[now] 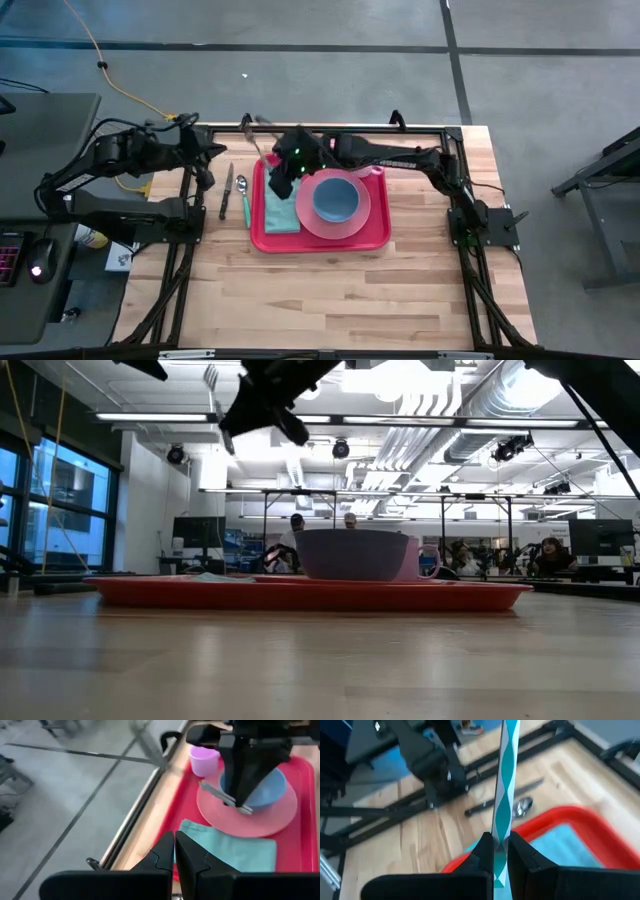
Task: Set up tray
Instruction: Put the fork on the blue towel on the tray
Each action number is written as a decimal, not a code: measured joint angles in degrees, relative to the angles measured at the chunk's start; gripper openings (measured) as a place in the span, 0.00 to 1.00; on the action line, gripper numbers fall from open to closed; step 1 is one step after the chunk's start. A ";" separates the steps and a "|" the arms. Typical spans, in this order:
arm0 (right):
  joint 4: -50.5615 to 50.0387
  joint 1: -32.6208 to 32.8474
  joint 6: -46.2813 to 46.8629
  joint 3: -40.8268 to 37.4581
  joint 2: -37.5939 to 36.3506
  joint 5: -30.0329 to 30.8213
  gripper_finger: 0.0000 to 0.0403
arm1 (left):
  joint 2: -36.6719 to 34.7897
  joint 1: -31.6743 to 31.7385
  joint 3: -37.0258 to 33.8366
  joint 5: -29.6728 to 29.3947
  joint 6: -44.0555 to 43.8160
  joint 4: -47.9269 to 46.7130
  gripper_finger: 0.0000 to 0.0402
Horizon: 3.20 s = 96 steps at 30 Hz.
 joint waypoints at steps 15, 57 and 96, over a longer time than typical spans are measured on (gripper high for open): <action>2.09 -2.75 -5.86 0.00 -2.49 -6.75 0.01 | 1.68 0.00 0.04 8.60 6.54 12.85 0.19; 12.27 -3.13 -24.69 -0.24 -1.95 34.39 0.01 | 15.01 -0.02 0.02 -13.87 -7.03 34.95 0.60; 12.75 -3.13 -26.97 -0.22 -1.98 32.68 0.01 | 21.81 0.02 0.00 -19.06 2.23 40.94 0.02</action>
